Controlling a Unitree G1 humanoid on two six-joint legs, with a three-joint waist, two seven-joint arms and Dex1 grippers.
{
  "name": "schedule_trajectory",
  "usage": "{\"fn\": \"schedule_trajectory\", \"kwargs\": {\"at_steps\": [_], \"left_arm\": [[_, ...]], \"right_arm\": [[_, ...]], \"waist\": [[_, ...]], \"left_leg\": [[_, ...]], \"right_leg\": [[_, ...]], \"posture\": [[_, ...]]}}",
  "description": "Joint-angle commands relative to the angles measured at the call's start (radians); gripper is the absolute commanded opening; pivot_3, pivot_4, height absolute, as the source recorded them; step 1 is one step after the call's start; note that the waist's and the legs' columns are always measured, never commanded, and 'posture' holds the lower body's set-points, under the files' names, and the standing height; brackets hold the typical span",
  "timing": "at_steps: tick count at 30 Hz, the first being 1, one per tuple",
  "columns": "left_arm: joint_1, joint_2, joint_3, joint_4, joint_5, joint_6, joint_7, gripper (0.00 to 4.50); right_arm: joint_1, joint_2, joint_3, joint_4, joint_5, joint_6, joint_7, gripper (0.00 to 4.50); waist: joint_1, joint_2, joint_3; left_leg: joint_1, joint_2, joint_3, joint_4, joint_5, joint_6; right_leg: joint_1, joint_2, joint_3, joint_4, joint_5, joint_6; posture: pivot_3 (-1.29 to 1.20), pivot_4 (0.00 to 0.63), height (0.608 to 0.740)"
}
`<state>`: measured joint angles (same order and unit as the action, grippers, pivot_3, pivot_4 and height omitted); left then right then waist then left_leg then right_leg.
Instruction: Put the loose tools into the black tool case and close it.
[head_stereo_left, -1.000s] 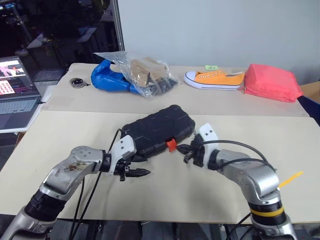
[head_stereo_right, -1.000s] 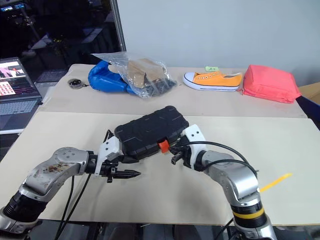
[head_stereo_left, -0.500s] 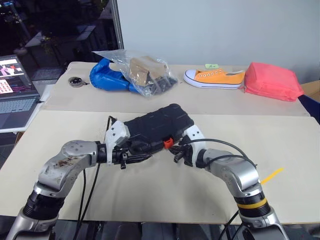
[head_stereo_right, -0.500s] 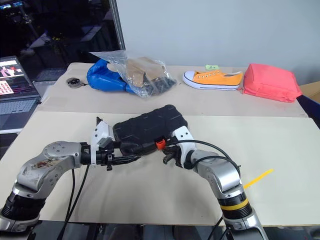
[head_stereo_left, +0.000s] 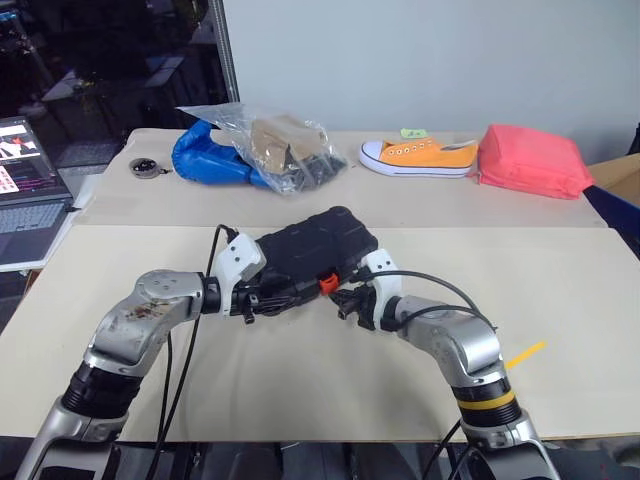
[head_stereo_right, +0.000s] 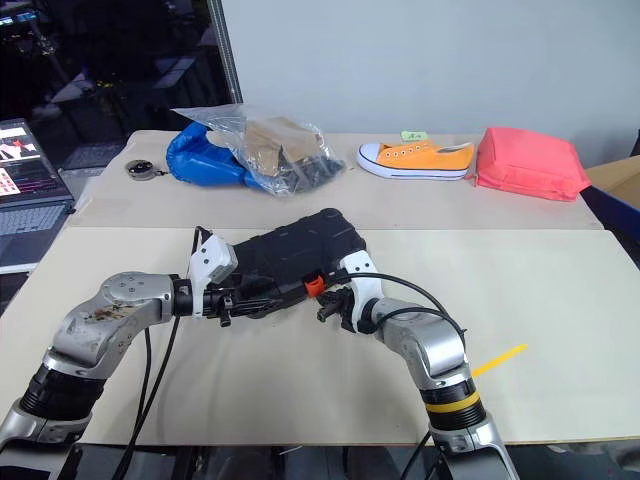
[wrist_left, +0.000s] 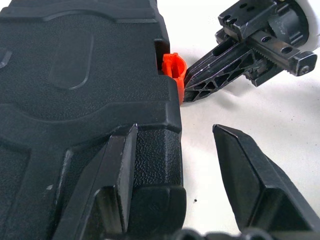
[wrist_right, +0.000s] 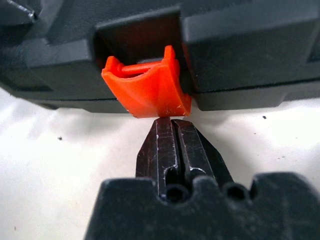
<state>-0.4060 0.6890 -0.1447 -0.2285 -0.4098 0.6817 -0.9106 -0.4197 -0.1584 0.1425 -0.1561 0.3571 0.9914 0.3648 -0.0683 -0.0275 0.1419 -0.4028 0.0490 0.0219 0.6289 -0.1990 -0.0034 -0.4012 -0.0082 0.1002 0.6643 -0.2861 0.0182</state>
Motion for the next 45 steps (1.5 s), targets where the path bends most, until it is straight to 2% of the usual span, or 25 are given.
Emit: {"fn": "schedule_trajectory", "kwargs": {"at_steps": [1,4,7,9,13,16,20,23,29,35,45], "left_arm": [[0.031,-0.010,-0.060,0.028,0.016,0.050,-0.007,2.59],[0.034,-0.013,-0.062,0.033,0.023,0.046,-0.007,2.59],[0.036,-0.014,-0.058,0.038,0.031,0.042,-0.008,2.59],[0.037,-0.016,-0.055,0.040,0.033,0.042,-0.005,2.59],[0.041,-0.017,-0.055,0.044,0.037,0.039,-0.005,2.59],[0.040,-0.017,-0.056,0.049,0.040,0.038,-0.006,2.59],[0.036,-0.018,-0.060,0.057,0.047,0.034,-0.009,2.59],[0.031,-0.017,-0.061,0.066,0.051,0.029,-0.011,2.59],[0.029,-0.018,-0.056,0.067,0.053,0.029,-0.009,2.59],[0.041,-0.015,-0.051,0.059,0.049,0.031,-0.004,2.59],[0.042,-0.018,-0.055,0.057,0.050,0.037,0.000,2.59]], "right_arm": [[-0.051,0.044,-0.033,-0.011,0.010,-0.086,-0.006,0.06],[-0.023,0.014,-0.029,-0.062,0.014,-0.090,0.019,0.06],[0.038,-0.095,-0.003,-0.182,0.027,-0.079,0.095,0.06],[0.086,-0.158,-0.025,-0.269,0.072,-0.048,0.142,0.06],[0.125,-0.201,-0.063,-0.325,0.119,-0.048,0.170,0.06],[0.104,-0.147,-0.088,-0.292,0.124,-0.100,0.138,0.06],[0.050,-0.053,-0.082,-0.215,0.091,-0.167,0.084,0.06],[0.036,-0.021,-0.053,-0.154,0.050,-0.216,0.061,0.06],[0.052,-0.041,0.019,-0.077,-0.041,-0.268,0.043,0.06],[0.081,-0.042,0.055,-0.055,-0.075,-0.312,0.050,0.06],[0.108,-0.030,0.128,0.099,-0.167,-0.436,0.064,0.06]], "waist": [[-0.001,0.000,0.000],[-0.001,0.000,0.000],[0.001,0.000,0.000],[0.005,0.001,-0.001],[0.007,0.001,-0.001],[0.003,0.001,-0.001],[0.000,0.001,-0.001],[0.001,0.001,-0.001],[0.002,0.001,-0.002],[0.000,0.001,-0.003],[-0.005,0.000,-0.009]], "left_leg": [[0.000,0.000,0.000,0.000,0.000,0.000],[0.003,0.000,0.000,0.000,0.000,0.000],[0.003,0.000,0.000,0.000,0.000,0.000],[0.003,0.000,0.000,0.000,0.000,0.000],[0.004,0.000,0.000,-0.001,0.000,0.000],[0.005,0.000,0.000,-0.001,0.000,0.000],[0.011,0.000,0.000,-0.001,0.000,0.000],[0.011,0.000,0.000,-0.001,0.000,0.000],[0.008,0.000,0.001,-0.002,0.000,0.000],[0.012,0.000,0.001,-0.002,0.000,0.000],[0.016,0.000,0.001,-0.002,0.000,0.000]], "right_leg": [[0.000,0.000,0.000,0.000,0.000,0.000],[0.003,0.000,0.000,0.000,0.001,0.000],[0.003,0.000,0.000,0.000,0.000,0.000],[0.004,0.000,0.000,-0.002,0.000,0.001],[0.007,-0.001,-0.001,-0.005,-0.001,0.002],[0.009,-0.001,0.000,-0.005,-0.001,0.002],[0.012,-0.001,0.000,-0.005,-0.001,0.002],[0.012,-0.001,0.000,-0.005,-0.001,0.002],[0.012,-0.002,0.000,-0.007,-0.001,0.002],[0.014,-0.002,0.000,-0.006,-0.001,0.002],[0.016,-0.002,0.002,-0.006,-0.001,0.002]], "posture": [[0.00,0.150,0.740],[0.00,0.150,0.740],[0.00,0.150,0.740],[0.00,0.150,0.740],[0.00,0.150,0.740],[0.00,0.150,0.740],[0.00,0.150,0.740],[0.00,0.150,0.740],[0.00,0.150,0.740],[0.00,0.150,0.740],[0.00,0.150,0.740]]}}
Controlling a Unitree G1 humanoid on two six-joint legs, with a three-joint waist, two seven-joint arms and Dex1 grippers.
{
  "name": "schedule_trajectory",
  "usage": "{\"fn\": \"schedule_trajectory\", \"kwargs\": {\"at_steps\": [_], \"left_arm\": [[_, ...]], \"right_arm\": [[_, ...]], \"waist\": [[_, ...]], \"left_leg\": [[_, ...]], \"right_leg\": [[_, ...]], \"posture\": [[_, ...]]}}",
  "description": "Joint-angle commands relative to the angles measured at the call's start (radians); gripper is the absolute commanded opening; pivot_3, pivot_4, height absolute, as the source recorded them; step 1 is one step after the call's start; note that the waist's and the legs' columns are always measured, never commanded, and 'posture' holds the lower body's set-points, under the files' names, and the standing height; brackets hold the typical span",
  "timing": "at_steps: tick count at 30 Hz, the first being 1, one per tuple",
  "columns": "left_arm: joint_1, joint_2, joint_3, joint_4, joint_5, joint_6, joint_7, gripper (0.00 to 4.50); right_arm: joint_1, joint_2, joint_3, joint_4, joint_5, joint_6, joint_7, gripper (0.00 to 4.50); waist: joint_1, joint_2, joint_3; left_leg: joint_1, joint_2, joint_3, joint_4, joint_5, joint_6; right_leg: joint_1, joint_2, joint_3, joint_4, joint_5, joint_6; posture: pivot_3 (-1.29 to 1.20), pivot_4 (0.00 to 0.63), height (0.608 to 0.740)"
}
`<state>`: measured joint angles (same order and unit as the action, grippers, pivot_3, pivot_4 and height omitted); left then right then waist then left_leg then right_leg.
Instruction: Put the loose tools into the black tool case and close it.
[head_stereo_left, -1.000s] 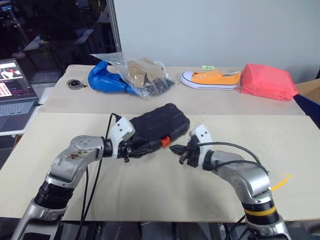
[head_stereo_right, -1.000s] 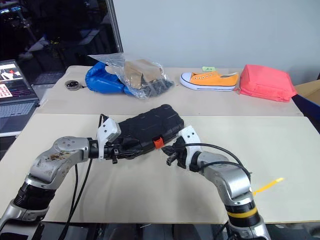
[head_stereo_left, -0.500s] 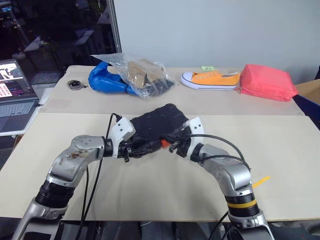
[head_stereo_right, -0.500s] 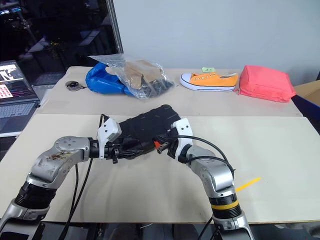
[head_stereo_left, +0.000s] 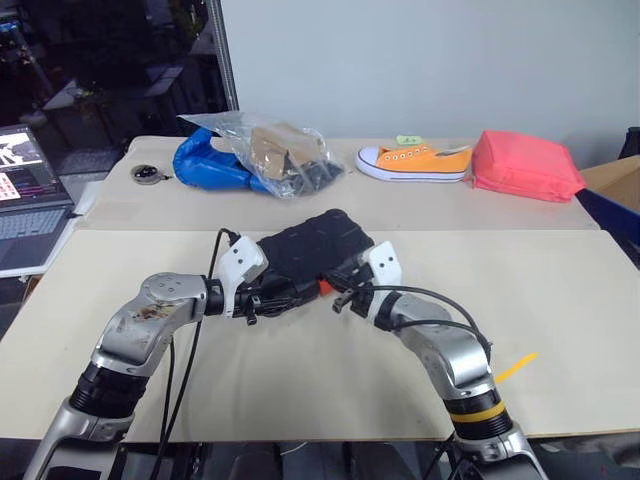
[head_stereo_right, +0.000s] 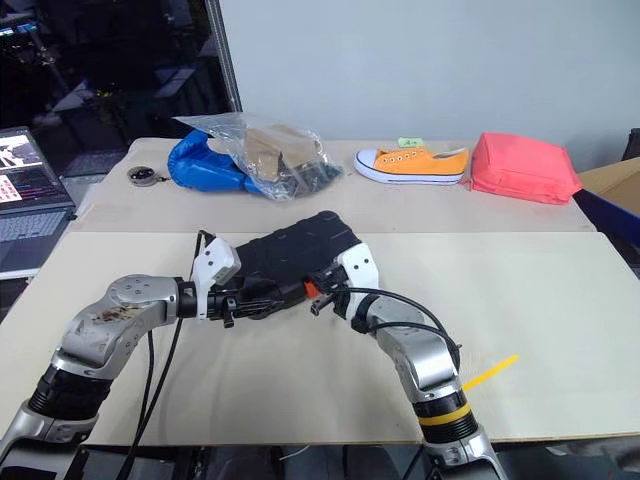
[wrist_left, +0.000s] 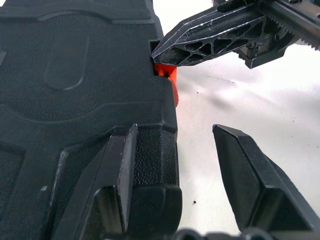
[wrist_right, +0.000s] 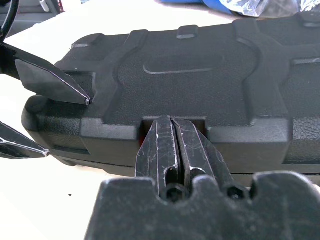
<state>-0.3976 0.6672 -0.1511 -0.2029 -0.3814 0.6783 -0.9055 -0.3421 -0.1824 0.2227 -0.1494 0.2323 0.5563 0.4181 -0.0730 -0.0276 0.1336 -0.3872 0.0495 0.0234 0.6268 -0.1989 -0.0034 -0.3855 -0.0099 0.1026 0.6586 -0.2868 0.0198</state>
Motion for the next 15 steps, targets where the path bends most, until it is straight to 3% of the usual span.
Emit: {"fn": "schedule_trajectory", "kwargs": {"at_steps": [1,15], "left_arm": [[0.034,0.004,-0.049,0.031,0.022,0.041,-0.006,2.59],[0.027,0.003,-0.051,0.039,0.024,0.046,-0.012,2.59]], "right_arm": [[0.035,-0.009,0.055,0.100,-0.051,-0.009,0.015,0.06],[-0.021,0.034,0.029,0.193,-0.085,-0.114,0.022,0.06]], "waist": [[0.000,0.000,0.000],[-0.013,-0.002,-0.003]], "left_leg": [[0.001,0.000,0.000,0.000,0.000,0.000],[0.010,0.000,-0.001,-0.003,-0.001,-0.001]], "right_leg": [[0.000,0.000,0.001,0.001,0.000,0.000],[0.001,0.002,0.013,0.002,0.000,-0.006]], "posture": [[0.00,0.150,0.740],[0.00,0.150,0.740]]}}
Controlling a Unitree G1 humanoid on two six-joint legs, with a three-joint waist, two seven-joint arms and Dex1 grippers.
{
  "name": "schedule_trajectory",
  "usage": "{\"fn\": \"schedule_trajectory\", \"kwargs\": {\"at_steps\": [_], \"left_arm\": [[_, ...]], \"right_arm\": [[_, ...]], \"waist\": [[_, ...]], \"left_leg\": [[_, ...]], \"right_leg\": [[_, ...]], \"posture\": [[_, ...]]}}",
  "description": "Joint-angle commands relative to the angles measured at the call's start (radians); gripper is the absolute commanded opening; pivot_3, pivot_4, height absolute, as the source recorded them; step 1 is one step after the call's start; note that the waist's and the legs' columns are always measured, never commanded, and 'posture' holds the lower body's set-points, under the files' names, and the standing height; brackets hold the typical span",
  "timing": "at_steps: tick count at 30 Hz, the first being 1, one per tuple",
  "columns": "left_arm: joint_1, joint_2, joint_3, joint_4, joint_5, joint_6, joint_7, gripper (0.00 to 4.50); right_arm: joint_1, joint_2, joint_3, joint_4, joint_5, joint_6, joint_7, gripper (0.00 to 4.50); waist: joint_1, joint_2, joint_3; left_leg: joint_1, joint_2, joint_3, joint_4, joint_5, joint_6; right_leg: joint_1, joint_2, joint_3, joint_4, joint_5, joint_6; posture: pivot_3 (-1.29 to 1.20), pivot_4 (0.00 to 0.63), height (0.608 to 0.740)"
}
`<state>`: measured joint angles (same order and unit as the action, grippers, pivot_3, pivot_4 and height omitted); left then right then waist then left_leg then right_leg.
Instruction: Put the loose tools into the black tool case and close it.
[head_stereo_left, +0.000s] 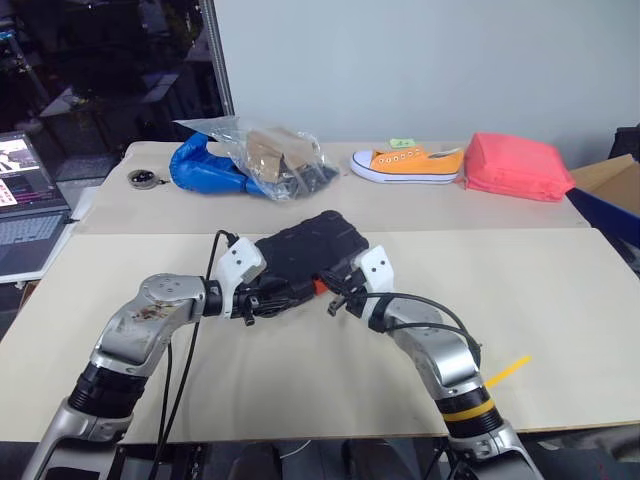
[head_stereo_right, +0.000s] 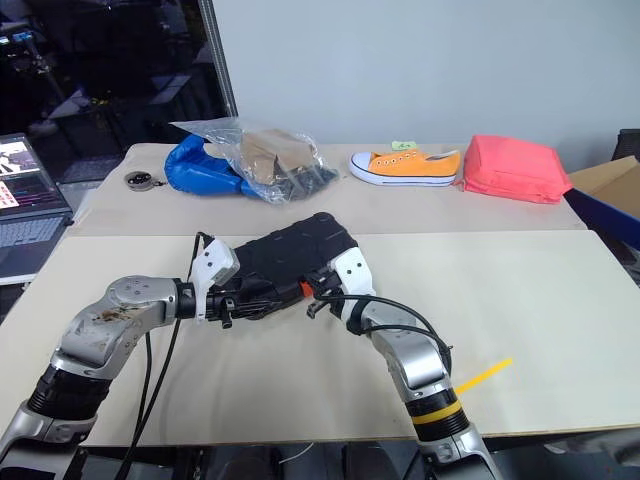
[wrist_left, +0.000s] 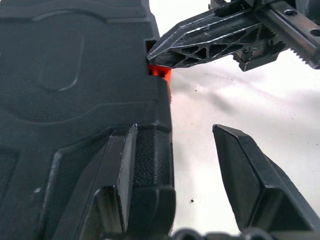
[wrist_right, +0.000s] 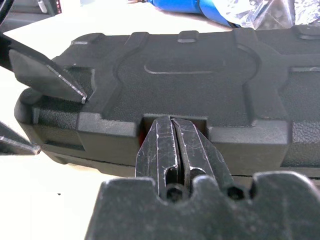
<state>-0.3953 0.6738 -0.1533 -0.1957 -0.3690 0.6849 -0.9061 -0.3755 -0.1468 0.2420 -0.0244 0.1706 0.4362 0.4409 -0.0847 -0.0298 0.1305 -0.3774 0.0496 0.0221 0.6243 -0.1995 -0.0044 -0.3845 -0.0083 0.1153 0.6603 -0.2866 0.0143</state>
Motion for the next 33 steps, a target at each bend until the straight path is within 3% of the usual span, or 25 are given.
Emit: {"fn": "schedule_trajectory", "kwargs": {"at_steps": [1,5,9,12,13,14,18,23,28,33], "left_arm": [[0.024,-0.006,-0.050,0.034,0.013,0.040,-0.011,2.59],[0.034,-0.021,-0.030,0.027,0.015,-0.001,-0.003,2.59],[0.071,-0.077,0.105,-0.070,-0.060,-0.057,0.040,2.59],[0.140,-0.051,0.211,-0.171,-0.129,-0.026,0.046,2.59],[0.171,-0.040,0.250,-0.208,-0.161,-0.016,0.040,2.59],[0.208,-0.025,0.293,-0.250,-0.196,-0.003,0.033,3.09],[0.346,0.034,0.440,-0.366,-0.314,0.057,0.022,4.40],[0.543,0.088,0.600,-0.437,-0.377,0.060,-0.015,4.50],[0.708,0.110,0.709,-0.467,-0.397,0.040,-0.050,4.50],[0.741,0.119,0.724,-0.458,-0.412,0.017,-0.069,4.50]], "right_arm": [[0.018,-0.019,0.018,0.064,-0.033,0.011,0.011,0.06],[0.044,-0.054,0.035,0.057,-0.069,-0.063,0.023,0.06],[0.093,-0.094,-0.056,-0.178,0.023,-0.145,0.084,0.06],[0.163,-0.212,-0.133,-0.395,0.128,-0.062,0.170,0.72],[0.194,-0.260,-0.162,-0.458,0.168,-0.026,0.199,1.15],[0.234,-0.321,-0.202,-0.518,0.215,0.012,0.237,1.52],[0.397,-0.520,-0.406,-0.637,0.347,0.077,0.360,2.84],[0.577,-0.652,-0.631,-0.632,0.398,0.031,0.503,4.44],[0.677,-0.689,-0.738,-0.590,0.388,-0.035,0.594,4.44],[0.690,-0.685,-0.742,-0.525,0.371,-0.089,0.622,4.44]], "waist": [[-0.002,0.000,0.000],[-0.001,0.000,0.000],[0.009,0.001,0.002],[0.018,0.002,0.004],[0.018,0.002,0.004],[0.018,0.002,0.004],[0.031,0.002,0.004],[0.039,0.003,0.006],[0.040,0.000,0.011],[0.041,-0.002,0.013]], "left_leg": [[0.000,0.000,0.000,0.000,0.000,0.000],[0.004,0.000,0.000,0.000,0.000,-0.001],[-0.002,0.000,0.003,-0.001,0.000,-0.001],[-0.023,-0.001,0.004,0.001,0.001,0.001],[-0.029,-0.001,0.004,0.001,0.001,0.001],[-0.033,-0.001,0.005,0.001,-0.001,-0.001],[-0.042,0.000,0.004,0.000,-0.009,0.001],[-0.042,-0.001,0.004,0.000,-0.010,0.001],[-0.025,-0.001,0.005,0.002,-0.010,0.001],[-0.018,0.000,0.006,0.002,-0.009,0.002]], "right_leg": [[0.000,0.000,0.001,0.000,0.000,0.000],[-0.001,-0.001,0.004,-0.004,0.000,0.000],[-0.002,-0.002,0.006,-0.005,0.000,0.001],[-0.018,-0.002,0.005,-0.005,0.004,0.012],[-0.023,-0.002,0.005,-0.005,0.005,0.012],[-0.028,-0.002,0.005,-0.005,0.007,0.007],[-0.035,-0.002,0.004,-0.007,0.003,0.007],[-0.032,-0.004,0.004,-0.014,0.003,0.007],[-0.016,-0.005,0.003,-0.015,-0.003,0.014],[-0.011,-0.007,0.004,-0.015,-0.003,0.005]], "posture": [[0.00,0.150,0.740],[0.00,0.150,0.740],[0.00,0.150,0.740],[0.00,0.150,0.740],[0.00,0.150,0.740],[0.00,0.150,0.740],[0.00,0.150,0.740],[0.00,0.150,0.740],[0.00,0.150,0.740],[0.00,0.150,0.740]]}}
